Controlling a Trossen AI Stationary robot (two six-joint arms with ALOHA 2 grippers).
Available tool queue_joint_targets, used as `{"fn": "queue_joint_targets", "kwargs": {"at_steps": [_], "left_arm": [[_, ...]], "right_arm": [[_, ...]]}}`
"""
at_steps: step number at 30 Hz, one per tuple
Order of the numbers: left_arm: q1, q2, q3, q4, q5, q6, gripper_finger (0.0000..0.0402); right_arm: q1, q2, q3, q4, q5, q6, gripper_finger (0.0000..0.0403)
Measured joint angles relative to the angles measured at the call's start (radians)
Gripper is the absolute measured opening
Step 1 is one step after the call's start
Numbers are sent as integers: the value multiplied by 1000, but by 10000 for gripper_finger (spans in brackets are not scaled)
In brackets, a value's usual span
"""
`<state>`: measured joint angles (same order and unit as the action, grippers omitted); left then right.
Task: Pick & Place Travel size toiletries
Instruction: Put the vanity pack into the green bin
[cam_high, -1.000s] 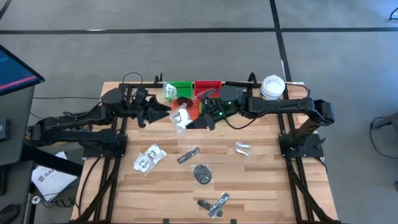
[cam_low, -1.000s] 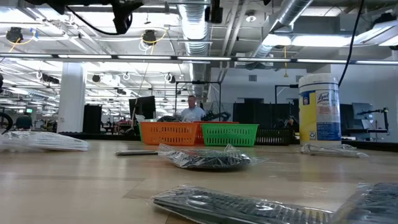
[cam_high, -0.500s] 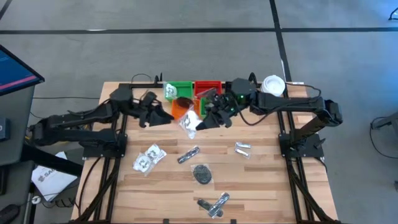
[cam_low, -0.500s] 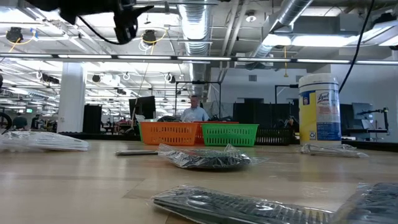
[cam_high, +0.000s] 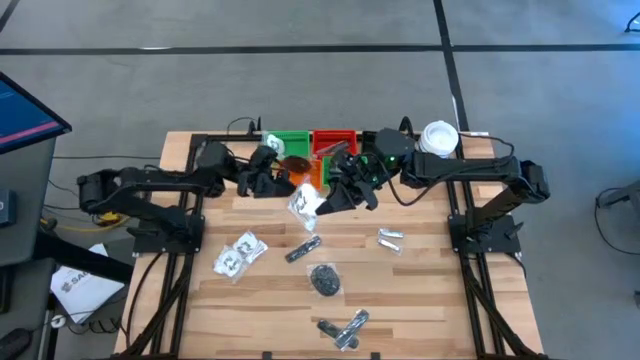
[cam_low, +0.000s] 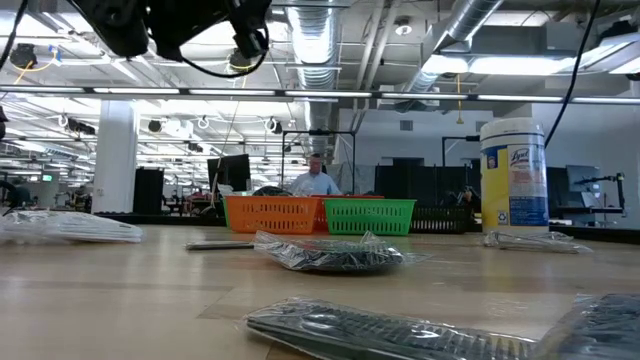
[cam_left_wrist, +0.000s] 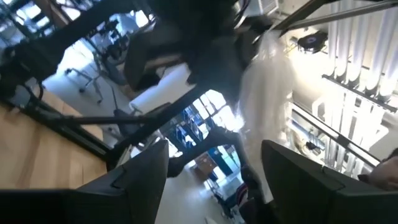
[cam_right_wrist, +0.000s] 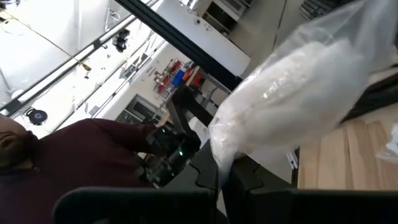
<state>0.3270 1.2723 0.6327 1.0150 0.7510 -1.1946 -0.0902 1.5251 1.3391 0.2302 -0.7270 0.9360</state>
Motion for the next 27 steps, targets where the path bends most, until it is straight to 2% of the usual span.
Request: {"fn": "queue_joint_targets", "kwargs": {"at_steps": [5,13,22,27], "left_arm": [[-21,31,0,36,-2,-9,248],[-23,30,0,184,-39,-76,248],[-41,30,0,247,-59,-102,249],[-40,30,0,291,-71,-130,269]], "right_arm": [[0,1,0,-5,7,0,0],[-4,1,0,-5,7,0,0],[-16,1,0,-5,7,-3,0],[-18,1,0,-5,9,-3,0]]}}
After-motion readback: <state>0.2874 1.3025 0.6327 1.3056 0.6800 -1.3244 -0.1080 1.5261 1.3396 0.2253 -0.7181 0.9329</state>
